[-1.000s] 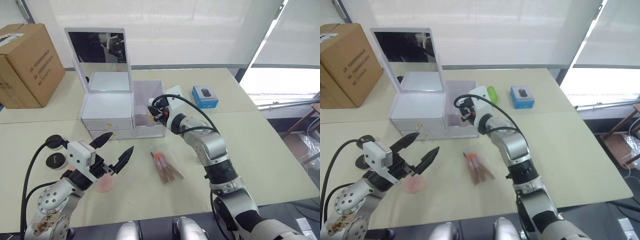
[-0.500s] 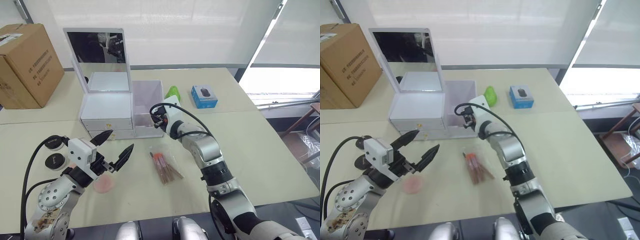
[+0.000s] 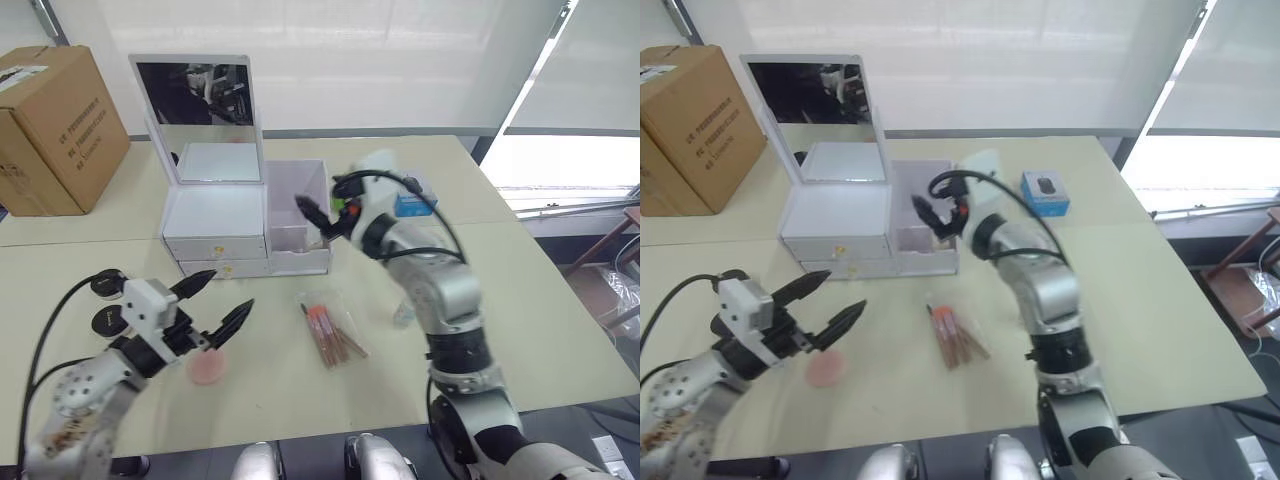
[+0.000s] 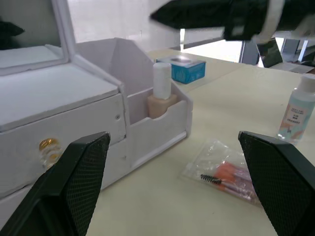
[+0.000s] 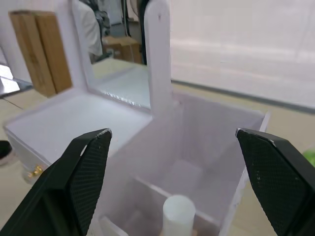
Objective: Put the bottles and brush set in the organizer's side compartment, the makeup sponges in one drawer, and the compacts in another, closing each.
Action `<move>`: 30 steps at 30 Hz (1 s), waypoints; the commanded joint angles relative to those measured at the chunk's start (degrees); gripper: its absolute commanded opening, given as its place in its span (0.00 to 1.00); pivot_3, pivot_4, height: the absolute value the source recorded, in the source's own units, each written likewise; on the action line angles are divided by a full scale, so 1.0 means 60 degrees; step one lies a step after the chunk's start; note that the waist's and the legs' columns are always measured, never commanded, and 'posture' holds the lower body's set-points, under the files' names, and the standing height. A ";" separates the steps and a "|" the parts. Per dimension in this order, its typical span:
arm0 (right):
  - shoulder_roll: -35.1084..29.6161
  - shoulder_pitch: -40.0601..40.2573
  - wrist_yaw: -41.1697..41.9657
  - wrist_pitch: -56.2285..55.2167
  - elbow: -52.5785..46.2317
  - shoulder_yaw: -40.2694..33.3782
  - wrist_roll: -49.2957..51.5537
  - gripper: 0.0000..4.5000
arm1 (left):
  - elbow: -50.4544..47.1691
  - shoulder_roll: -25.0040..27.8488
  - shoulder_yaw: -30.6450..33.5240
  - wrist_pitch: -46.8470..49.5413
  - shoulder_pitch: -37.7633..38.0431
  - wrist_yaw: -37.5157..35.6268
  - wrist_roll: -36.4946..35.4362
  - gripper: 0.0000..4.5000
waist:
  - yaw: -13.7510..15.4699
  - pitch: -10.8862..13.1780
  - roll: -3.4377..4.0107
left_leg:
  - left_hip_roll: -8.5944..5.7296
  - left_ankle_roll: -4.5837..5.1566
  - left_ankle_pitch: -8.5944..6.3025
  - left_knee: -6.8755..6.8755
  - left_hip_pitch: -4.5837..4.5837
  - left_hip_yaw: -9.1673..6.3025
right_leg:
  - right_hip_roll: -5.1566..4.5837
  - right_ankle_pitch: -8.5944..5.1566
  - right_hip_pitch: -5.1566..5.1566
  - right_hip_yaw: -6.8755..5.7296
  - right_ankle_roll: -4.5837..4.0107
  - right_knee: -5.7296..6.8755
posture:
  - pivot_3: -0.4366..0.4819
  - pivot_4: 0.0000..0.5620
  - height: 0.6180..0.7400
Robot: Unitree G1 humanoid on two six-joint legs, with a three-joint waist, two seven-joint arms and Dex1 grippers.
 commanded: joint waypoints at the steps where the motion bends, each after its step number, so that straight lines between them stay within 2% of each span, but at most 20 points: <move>1: -0.1403 0.0680 0.1100 0.0525 -0.1386 -0.1472 0.1295 0.99 | 0.1235 0.0977 0.1558 0.0176 0.0109 -0.1064 -0.0502 1.00 | 0.0013 0.0004 -0.0005 | 0.0003 -0.0001 0.0000 -0.0006 0.0011 0.0002 | -0.0003 -0.0005 -0.0006 -0.0004 -0.0003 -0.0006 | 0.48 0.27 1.00; 6: -0.4484 0.2860 0.3033 0.0199 -0.1628 -0.3683 0.2040 0.99 | 0.4039 0.2177 0.3797 0.0438 0.0568 -0.2108 -0.0709 1.00 | 0.0066 0.0024 -0.0021 | -0.0012 -0.0005 -0.0003 -0.0044 0.0017 0.0026 | -0.0056 -0.0017 -0.0033 -0.0027 -0.0007 -0.0029 | 0.48 0.27 1.00; 10: -0.5582 0.4941 0.4160 -0.0536 -0.1063 -0.5169 0.2134 0.99 | 0.5674 0.2807 0.5029 0.0401 0.1457 -0.3148 -0.0452 1.00 | -0.0002 0.0028 -0.0026 | -0.0024 -0.0005 -0.0004 -0.0083 0.0033 0.0052 | -0.0107 -0.0019 -0.0026 -0.0065 -0.0003 -0.0032 | 0.48 0.27 1.00; 12: -0.5685 0.5923 0.4564 -0.1095 -0.0548 -0.5739 0.2065 0.99 | 0.7159 0.3315 0.5340 -0.0104 0.1587 -0.3638 -0.0076 1.00 | -0.0010 0.0032 -0.0037 | -0.0014 -0.0014 -0.0009 -0.0086 0.0047 0.0041 | -0.0127 -0.0020 -0.0040 -0.0105 -0.0002 -0.0040 | 0.48 0.27 1.00; 15: -0.5868 0.7020 0.5163 -0.1907 0.0269 -0.6067 0.1856 0.99 | 0.9108 0.3974 0.5385 -0.1019 0.1334 -0.3982 0.0439 1.00 | 0.0020 0.0038 -0.0030 | -0.0006 -0.0124 -0.0102 -0.0089 0.0035 0.0029 | -0.0163 -0.0023 -0.0058 -0.0180 -0.0004 -0.0076 | 0.48 0.27 1.00; 20: -0.6210 0.8082 0.5962 -0.2461 0.1334 -0.6245 0.1823 0.99 | 1.0848 0.4496 0.5273 -0.1974 0.0439 -0.3978 0.0811 1.00 | 0.0175 0.0060 -0.0002 | -0.0008 -0.0154 -0.0121 -0.0096 0.0016 0.0031 | -0.0318 -0.0022 -0.0074 -0.0348 -0.0002 -0.0088 | 0.48 0.27 1.00; 26: -0.6094 0.8149 0.5897 -0.2599 0.1264 -0.6191 0.2077 0.99 | 1.0474 0.4327 0.4898 -0.1964 0.0067 -0.3969 0.0928 1.00 | 0.0224 0.0062 -0.0001 | 0.0008 -0.0154 -0.0121 -0.0094 0.0016 0.0065 | -0.0406 -0.0020 -0.0067 -0.0532 0.0003 -0.0092 | 0.48 0.27 1.00; 30: -0.6041 0.8156 0.5803 -0.2371 0.0991 -0.6127 0.2333 0.99 | 0.9877 0.4093 0.4793 -0.1722 0.0125 -0.3870 0.0854 1.00 | 0.0225 0.0062 0.0000 | 0.0010 -0.0154 -0.0121 -0.0094 0.0025 0.0067 | -0.0433 -0.0016 -0.0058 -0.0582 0.0009 -0.0083 | 0.48 0.27 1.00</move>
